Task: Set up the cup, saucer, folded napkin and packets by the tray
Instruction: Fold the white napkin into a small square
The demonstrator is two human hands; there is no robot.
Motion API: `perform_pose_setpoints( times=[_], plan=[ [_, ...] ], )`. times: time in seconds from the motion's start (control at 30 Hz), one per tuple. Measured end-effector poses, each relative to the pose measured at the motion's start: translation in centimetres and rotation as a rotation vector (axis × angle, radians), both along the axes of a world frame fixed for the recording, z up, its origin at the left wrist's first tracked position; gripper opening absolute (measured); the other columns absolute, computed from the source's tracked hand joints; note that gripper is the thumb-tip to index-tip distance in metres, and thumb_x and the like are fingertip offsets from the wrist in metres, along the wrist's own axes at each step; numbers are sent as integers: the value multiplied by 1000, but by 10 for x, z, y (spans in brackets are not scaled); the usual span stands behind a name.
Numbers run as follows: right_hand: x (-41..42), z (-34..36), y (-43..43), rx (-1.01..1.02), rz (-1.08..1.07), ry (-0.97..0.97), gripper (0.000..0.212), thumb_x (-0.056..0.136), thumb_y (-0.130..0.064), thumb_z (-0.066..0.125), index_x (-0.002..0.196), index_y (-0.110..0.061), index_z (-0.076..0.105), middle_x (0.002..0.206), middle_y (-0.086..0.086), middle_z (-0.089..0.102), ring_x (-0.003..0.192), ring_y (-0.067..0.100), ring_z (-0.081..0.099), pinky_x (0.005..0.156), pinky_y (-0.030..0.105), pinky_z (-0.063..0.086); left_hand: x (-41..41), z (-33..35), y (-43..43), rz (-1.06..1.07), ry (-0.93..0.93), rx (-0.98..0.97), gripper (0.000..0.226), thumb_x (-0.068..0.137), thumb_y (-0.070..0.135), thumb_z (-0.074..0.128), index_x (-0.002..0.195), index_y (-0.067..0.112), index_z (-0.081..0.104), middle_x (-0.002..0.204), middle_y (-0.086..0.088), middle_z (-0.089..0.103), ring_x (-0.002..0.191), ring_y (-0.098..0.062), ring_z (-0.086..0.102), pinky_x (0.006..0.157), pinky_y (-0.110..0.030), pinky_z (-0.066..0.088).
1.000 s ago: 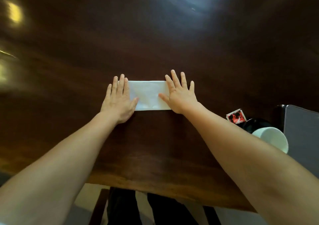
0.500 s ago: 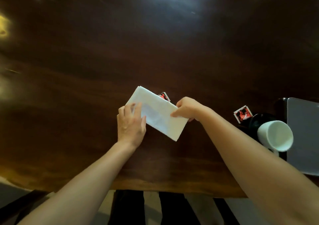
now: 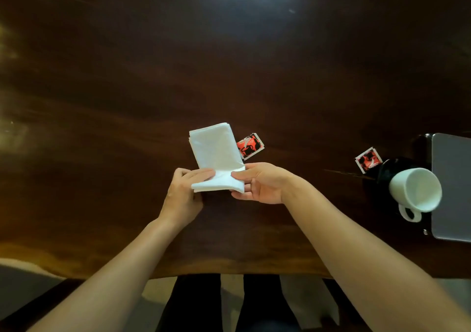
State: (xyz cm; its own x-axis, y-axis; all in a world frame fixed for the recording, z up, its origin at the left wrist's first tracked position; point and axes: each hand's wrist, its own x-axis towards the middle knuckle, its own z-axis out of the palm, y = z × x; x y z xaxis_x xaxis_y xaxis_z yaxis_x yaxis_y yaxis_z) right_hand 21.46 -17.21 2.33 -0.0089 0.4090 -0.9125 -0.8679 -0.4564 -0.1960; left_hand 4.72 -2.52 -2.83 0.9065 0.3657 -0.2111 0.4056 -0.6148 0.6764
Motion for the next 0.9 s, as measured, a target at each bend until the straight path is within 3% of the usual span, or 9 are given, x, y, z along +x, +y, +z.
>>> perform_pose_setpoints(
  times=[0.07,0.2,0.27,0.33,0.43,0.57,0.67,0.8,0.9],
  plan=[
    [-8,-1,9,-5,-53,64,38,93,-5,65,130,-11,56,118,16,70,95,24,74,86,38,61,-6,4,4,110,26,-124,50,79,-5,78,124,16,71,103,14,60,98,-18,57,78,-24,48],
    [-12,0,29,-76,-8,-19,37,97,-24,63,130,-12,50,116,16,70,93,27,75,83,41,62,-4,9,19,265,55,-287,28,88,12,76,114,20,76,107,8,72,98,-5,64,76,-2,44],
    [-12,-2,33,-169,88,-309,36,100,-25,57,133,-16,47,111,14,68,93,28,74,81,41,62,0,10,26,357,115,-342,14,91,19,73,104,21,78,95,8,74,90,-8,67,72,-13,48],
    [-13,-3,29,-201,229,-726,38,96,-10,56,132,-20,53,114,6,63,92,22,70,79,35,62,4,11,31,412,159,-399,13,93,30,70,102,23,75,88,5,74,86,-13,69,76,-28,53],
    [-19,-1,22,-8,467,-1051,43,85,1,66,122,-23,63,122,-9,55,91,12,63,75,21,56,9,12,36,396,147,-448,17,93,37,68,108,29,72,83,6,73,81,-17,69,75,-33,54],
    [-23,-11,31,22,527,-1035,31,96,-26,63,127,-20,63,120,-3,63,99,9,59,86,27,53,15,9,38,376,132,-547,25,95,40,64,117,28,70,91,9,73,69,-8,61,67,-27,47],
    [-22,-18,40,-87,471,-851,32,102,-42,50,124,-22,62,105,1,66,75,10,58,62,23,50,23,6,41,402,150,-577,30,96,46,60,117,26,71,102,9,74,87,-8,69,80,-32,56],
    [-21,-31,45,-208,369,-772,30,104,-39,47,111,-16,66,90,6,63,62,16,60,70,38,62,31,2,43,414,192,-517,22,98,46,58,106,31,71,96,11,74,93,-13,71,84,-38,59],
    [-20,-34,45,-217,351,-714,19,103,-29,48,110,-19,62,97,9,66,62,16,63,77,44,63,36,1,45,363,202,-481,22,96,42,61,113,30,71,98,13,73,93,-11,70,85,-39,59]
  ],
)
